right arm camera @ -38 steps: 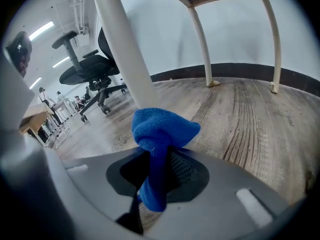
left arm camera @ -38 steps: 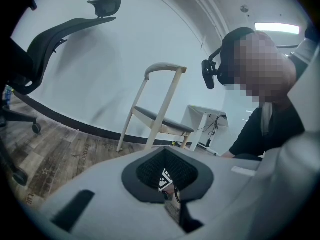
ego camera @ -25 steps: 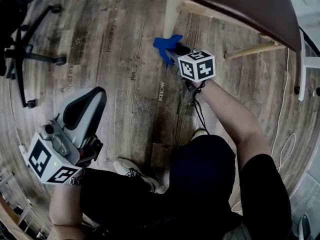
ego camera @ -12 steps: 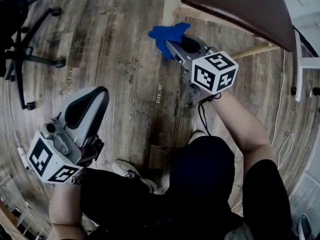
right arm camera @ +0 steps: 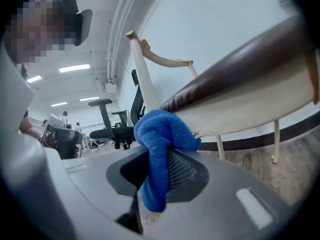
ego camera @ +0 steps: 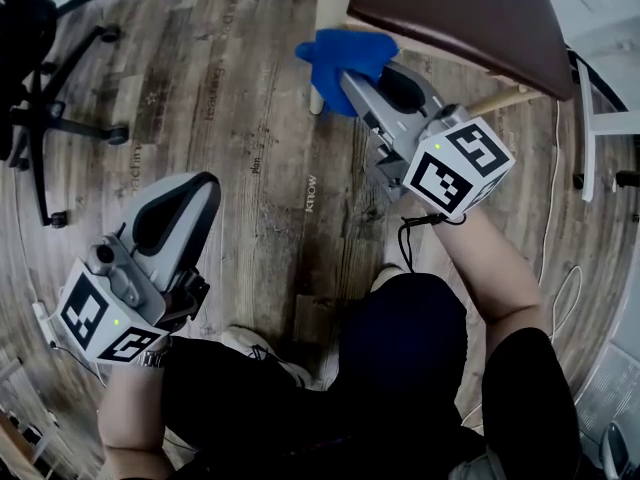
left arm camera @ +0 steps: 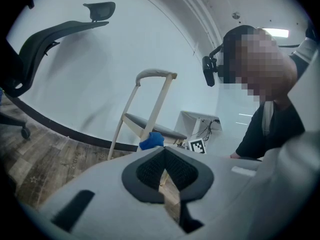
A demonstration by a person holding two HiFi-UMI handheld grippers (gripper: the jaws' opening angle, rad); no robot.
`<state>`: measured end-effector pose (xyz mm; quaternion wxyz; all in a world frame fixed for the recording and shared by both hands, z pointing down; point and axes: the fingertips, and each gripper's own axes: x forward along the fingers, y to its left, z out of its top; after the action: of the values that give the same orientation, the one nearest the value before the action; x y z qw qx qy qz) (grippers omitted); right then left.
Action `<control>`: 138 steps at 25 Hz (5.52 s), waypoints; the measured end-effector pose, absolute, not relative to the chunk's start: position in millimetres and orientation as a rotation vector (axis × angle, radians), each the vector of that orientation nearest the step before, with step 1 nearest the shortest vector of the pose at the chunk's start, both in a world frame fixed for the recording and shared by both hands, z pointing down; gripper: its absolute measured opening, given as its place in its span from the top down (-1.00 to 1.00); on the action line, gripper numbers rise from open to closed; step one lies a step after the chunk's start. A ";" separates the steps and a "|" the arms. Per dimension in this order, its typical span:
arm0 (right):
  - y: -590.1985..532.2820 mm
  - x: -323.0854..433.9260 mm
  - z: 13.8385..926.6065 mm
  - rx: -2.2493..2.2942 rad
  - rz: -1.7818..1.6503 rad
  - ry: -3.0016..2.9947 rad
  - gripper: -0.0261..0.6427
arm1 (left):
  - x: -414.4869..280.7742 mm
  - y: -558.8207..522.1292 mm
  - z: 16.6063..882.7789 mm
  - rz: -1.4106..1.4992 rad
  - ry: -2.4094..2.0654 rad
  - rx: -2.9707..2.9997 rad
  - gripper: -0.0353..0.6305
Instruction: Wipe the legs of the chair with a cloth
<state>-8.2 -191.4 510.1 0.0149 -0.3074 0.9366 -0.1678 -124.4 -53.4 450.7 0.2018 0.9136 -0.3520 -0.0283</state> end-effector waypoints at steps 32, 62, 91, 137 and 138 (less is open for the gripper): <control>-207.3 286.4 582.9 -1.830 -0.736 2.483 0.66 | -81.3 -83.0 481.8 0.016 -0.955 2.513 0.88; -208.8 273.4 758.4 -2.062 -1.158 2.425 0.67 | -126.6 -76.1 477.1 -0.066 -1.039 2.441 0.88; 27.6 135.8 -5.0 -1.591 -0.961 2.434 0.67 | -179.2 111.2 13.8 0.048 -1.100 2.302 0.88; 281.7 184.6 -165.4 -1.263 -1.013 2.503 0.67 | 55.9 253.8 -145.0 0.040 -0.719 2.406 0.88; 281.9 185.2 -164.8 -1.266 -1.015 2.502 0.67 | 57.9 254.7 -145.5 0.042 -0.713 2.411 0.88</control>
<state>185.2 281.9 -164.8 0.0797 -0.4230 0.8364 -0.3394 57.9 254.7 -145.5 0.3086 0.9120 -0.2698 0.0161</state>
